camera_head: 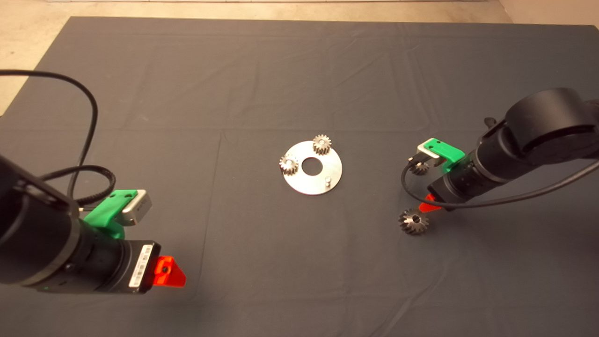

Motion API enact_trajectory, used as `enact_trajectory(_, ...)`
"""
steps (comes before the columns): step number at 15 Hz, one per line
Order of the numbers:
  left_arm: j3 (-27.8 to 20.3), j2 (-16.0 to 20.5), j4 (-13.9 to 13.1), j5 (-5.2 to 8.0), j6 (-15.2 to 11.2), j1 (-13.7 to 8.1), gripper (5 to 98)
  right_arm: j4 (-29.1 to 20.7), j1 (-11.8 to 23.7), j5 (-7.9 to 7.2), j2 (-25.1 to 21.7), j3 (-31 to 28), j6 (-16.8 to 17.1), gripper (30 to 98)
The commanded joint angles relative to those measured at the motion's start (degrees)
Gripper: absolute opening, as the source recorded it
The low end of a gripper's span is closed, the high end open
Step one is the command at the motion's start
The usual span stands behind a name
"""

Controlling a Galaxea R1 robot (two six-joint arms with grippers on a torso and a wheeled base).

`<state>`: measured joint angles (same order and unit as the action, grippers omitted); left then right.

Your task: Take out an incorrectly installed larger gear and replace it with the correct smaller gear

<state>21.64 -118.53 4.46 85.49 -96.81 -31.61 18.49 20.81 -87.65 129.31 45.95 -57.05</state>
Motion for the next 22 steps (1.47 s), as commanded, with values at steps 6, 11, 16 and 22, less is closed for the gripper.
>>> enact_trajectory(6, -0.7, -0.8, -0.9, 0.02, -0.4, -0.3, 98.2, 3.9, 2.7, -7.35, -5.0, -3.2, -0.2, 83.3)
enact_trajectory(11, -0.7, -0.6, -0.9, -3.23, -0.3, -0.1, 98.2, 6.6, 2.6, -7.35, -5.2, 1.3, 0.2, 87.7)
enact_trajectory(16, -0.7, -0.6, -0.9, -3.23, -0.1, 3.0, 98.2, 9.8, 2.4, -7.35, -4.7, 6.0, 2.5, 95.7)
enact_trajectory(22, -0.7, -0.3, -0.9, -0.77, -0.3, 3.7, 98.2, 9.9, 2.6, -7.35, -2.4, 6.1, 3.2, 97.6)
